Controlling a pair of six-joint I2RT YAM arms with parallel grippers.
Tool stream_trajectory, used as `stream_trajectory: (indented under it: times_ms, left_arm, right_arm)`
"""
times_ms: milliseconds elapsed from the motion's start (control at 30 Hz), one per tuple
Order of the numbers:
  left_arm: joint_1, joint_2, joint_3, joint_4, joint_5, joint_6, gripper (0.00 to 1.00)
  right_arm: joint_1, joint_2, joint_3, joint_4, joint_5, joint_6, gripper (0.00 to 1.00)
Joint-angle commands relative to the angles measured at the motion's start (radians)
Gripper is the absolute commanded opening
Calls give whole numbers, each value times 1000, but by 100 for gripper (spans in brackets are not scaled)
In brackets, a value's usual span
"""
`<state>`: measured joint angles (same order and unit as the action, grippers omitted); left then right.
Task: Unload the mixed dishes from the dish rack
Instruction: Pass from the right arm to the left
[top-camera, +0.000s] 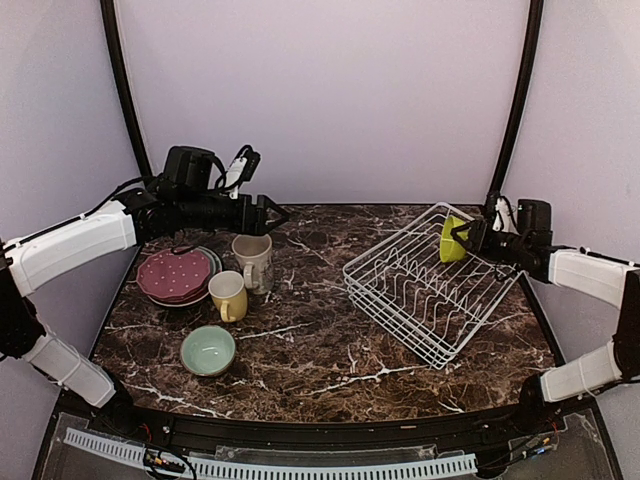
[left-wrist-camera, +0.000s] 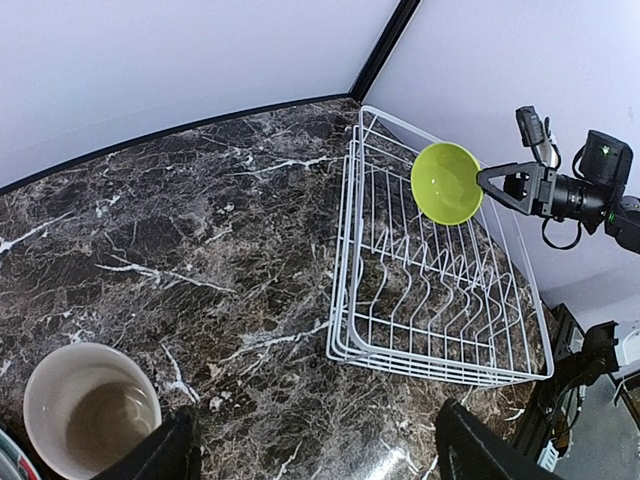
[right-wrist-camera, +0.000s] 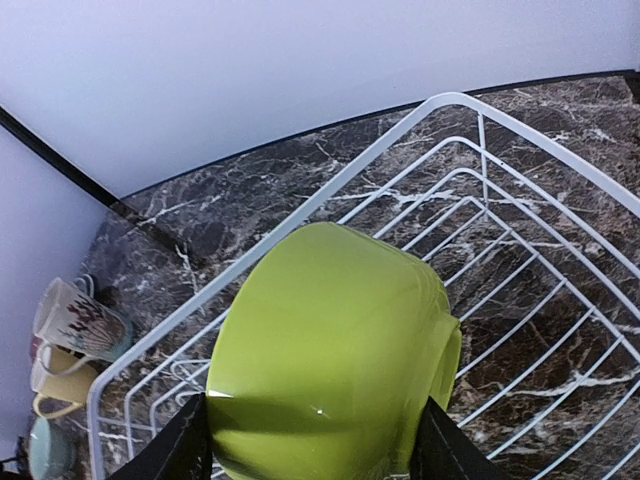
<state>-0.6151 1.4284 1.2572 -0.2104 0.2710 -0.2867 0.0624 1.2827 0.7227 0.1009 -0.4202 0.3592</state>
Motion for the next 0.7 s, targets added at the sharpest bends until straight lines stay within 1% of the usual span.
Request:
stream_trajectory:
  times_ms: [0,133,233,300,400,500,667]
  left_arm:
    - [5,-22,-19,10,15,-9,80]
    - [5,-11,-17,11,31,-13,80]
    - [5,1,-16,16,52,-23,80]
    - [5,11,-17,30,95,-33,80]
    - [5,33,-22,65,171,-60,80]
    - [5,60,-26,120,284,-105,80]
    - [5,120,-42,191,389,-177,80]
  right_arm:
    - [-37,-42,-2,181,-174,228,22]
    - [-38,-70,0,262,-274,316,21]
    - [-28,-93,2,330,-347,384,18]
    - [-3,-107,8,352,-366,408,17]
    - [68,-121,18,362,-349,424,18]
    - [162,-101,26,408,-330,455,18]
    - [309,-29,44,536,-287,520,18]
